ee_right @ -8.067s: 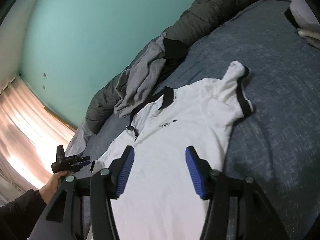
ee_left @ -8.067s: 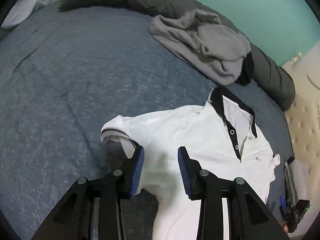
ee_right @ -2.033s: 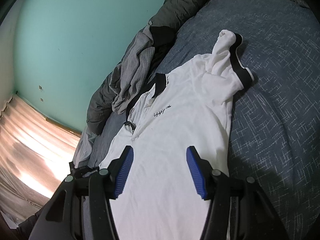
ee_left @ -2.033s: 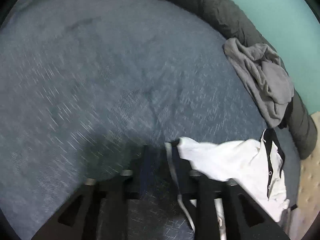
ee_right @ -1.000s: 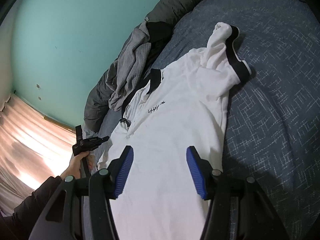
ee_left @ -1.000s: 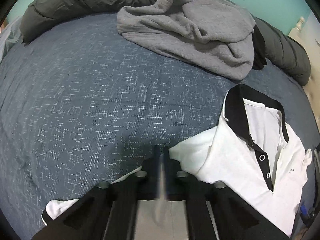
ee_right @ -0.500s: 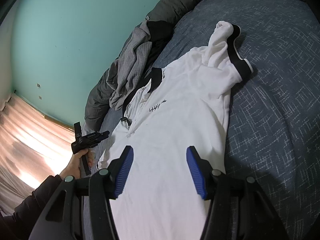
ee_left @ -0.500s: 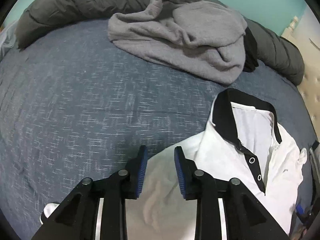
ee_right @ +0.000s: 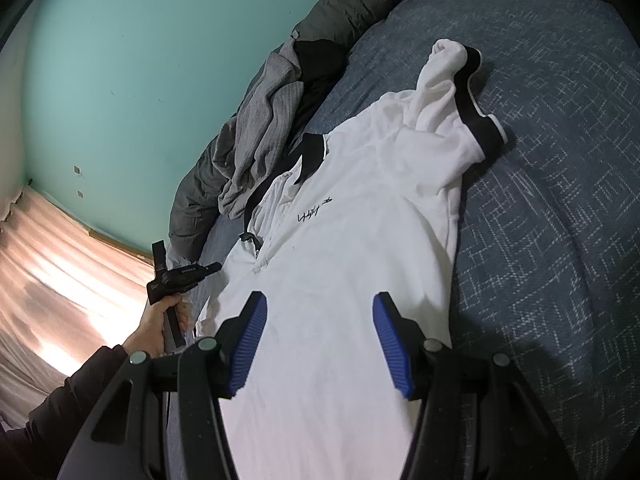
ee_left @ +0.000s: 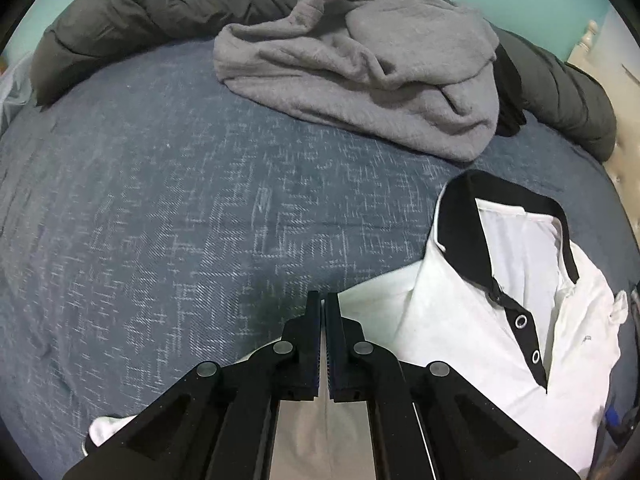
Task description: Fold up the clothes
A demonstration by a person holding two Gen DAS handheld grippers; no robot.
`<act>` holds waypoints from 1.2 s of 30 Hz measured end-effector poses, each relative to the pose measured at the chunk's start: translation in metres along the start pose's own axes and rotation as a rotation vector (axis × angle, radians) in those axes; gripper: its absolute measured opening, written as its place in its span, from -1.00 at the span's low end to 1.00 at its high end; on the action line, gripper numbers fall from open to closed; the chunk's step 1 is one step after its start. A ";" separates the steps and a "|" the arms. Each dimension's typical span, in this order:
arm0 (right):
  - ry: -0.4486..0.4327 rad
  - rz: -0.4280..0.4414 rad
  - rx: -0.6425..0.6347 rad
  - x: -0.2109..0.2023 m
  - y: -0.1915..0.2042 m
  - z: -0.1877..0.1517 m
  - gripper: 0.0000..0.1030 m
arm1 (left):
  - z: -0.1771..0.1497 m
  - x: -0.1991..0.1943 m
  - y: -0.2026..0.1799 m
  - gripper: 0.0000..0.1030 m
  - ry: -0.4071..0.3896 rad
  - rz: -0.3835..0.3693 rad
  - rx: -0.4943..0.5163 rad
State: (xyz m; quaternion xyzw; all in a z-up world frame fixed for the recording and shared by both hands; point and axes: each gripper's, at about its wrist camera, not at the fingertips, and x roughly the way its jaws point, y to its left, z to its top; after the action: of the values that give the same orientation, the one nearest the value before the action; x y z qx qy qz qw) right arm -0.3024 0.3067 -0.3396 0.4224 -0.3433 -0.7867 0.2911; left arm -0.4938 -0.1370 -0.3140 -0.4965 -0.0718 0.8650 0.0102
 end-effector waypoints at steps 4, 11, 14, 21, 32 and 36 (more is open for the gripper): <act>0.000 0.000 -0.003 0.000 0.000 0.000 0.09 | 0.007 -0.003 0.011 -0.97 -0.014 0.023 -0.050; 0.007 -0.001 -0.007 0.000 -0.001 -0.001 0.09 | 0.010 0.011 0.043 -0.97 0.022 0.011 -0.226; 0.010 -0.002 -0.011 0.000 -0.001 -0.001 0.09 | 0.009 0.016 0.045 -0.97 0.028 0.007 -0.245; 0.012 -0.001 -0.011 0.001 0.000 -0.002 0.09 | 0.012 0.013 0.042 -0.95 0.026 -0.071 -0.216; -0.003 0.026 -0.026 -0.004 0.013 -0.001 0.09 | -0.034 -0.045 0.096 -0.74 0.024 -0.064 -0.226; -0.015 0.037 -0.034 -0.008 0.020 0.000 0.09 | -0.069 -0.067 0.129 -0.54 0.016 -0.041 -0.278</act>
State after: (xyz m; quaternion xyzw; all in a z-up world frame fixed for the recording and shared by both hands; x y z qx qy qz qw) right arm -0.2949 0.3000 -0.3202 0.4050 -0.3399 -0.7901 0.3103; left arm -0.3936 -0.2627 -0.3085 -0.4986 -0.2011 0.8422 -0.0407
